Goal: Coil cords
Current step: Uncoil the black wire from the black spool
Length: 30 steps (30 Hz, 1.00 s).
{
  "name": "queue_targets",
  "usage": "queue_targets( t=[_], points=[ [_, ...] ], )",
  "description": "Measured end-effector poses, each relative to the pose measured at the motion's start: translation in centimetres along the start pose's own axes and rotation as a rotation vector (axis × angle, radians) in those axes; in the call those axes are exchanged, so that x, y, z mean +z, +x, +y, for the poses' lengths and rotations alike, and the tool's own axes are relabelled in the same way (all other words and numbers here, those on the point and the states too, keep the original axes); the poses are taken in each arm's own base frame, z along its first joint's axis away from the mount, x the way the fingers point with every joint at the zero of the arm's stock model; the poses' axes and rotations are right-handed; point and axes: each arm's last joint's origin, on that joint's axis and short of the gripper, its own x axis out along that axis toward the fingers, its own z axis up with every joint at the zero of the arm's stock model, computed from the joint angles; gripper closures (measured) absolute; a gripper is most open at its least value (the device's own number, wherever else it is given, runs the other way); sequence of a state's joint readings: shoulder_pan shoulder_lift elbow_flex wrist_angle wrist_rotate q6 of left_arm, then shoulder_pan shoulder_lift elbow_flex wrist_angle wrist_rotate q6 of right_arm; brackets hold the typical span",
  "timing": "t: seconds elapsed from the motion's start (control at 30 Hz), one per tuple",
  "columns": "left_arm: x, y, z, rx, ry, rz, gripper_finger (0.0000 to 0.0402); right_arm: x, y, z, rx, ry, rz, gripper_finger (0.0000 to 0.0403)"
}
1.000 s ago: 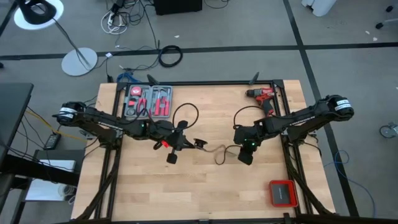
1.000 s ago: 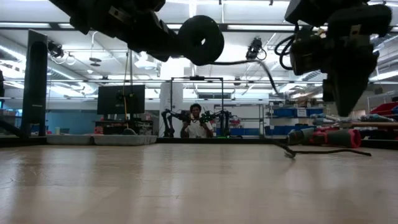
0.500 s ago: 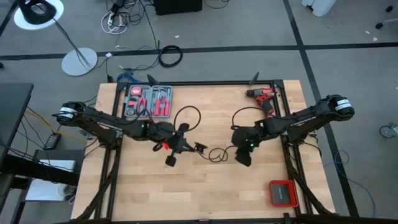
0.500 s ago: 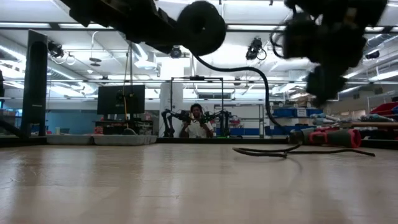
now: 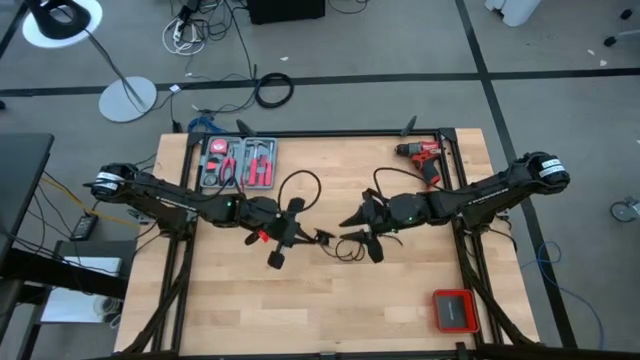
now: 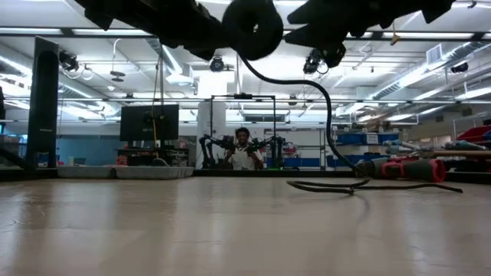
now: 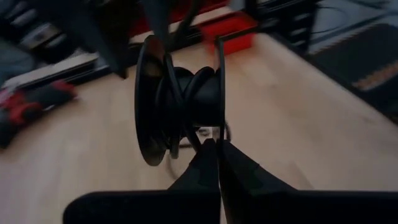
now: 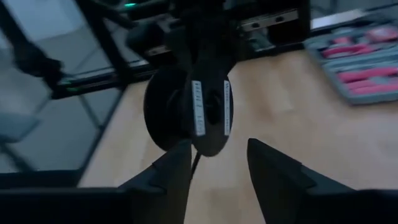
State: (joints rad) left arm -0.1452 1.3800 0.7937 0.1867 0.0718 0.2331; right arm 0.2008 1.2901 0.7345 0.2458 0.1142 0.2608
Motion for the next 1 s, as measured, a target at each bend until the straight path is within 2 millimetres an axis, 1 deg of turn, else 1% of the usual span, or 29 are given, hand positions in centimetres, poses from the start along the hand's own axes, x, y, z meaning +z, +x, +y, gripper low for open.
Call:
queue_targets(
  t=[0.2,0.4,0.47,0.7,0.8,0.87,1.0],
  points=[
    [-0.1,0.0,0.1,0.072,-0.027,0.020,0.0402,-0.2,0.1,-0.5,-0.041,-0.027,0.022,0.0256],
    [0.2,0.0,-0.8,0.049,0.037,0.010,0.0402,-2.3,-0.2,-1.0,-0.099,0.049,0.234,0.0257],
    [0.3,0.0,-0.8,0.058,0.046,-0.002,0.0402,-2.5,-0.2,-1.0,-0.075,0.062,0.260,0.0257],
    [1.1,0.0,-0.6,0.087,0.095,-0.071,0.0402,-2.0,-0.2,0.3,0.116,0.060,0.224,0.0259],
    [1.0,0.0,-0.5,0.090,0.093,-0.072,0.0402,-2.1,-0.2,0.8,0.100,0.011,0.216,0.0261],
    [1.0,0.0,-0.4,0.094,0.090,-0.070,0.0402,-2.4,-0.3,1.2,0.075,-0.054,0.221,0.0264],
    [1.0,0.0,-0.4,0.091,0.063,-0.070,0.0402,-3.5,-0.3,1.8,0.042,-0.150,0.286,0.0271]
  ],
)
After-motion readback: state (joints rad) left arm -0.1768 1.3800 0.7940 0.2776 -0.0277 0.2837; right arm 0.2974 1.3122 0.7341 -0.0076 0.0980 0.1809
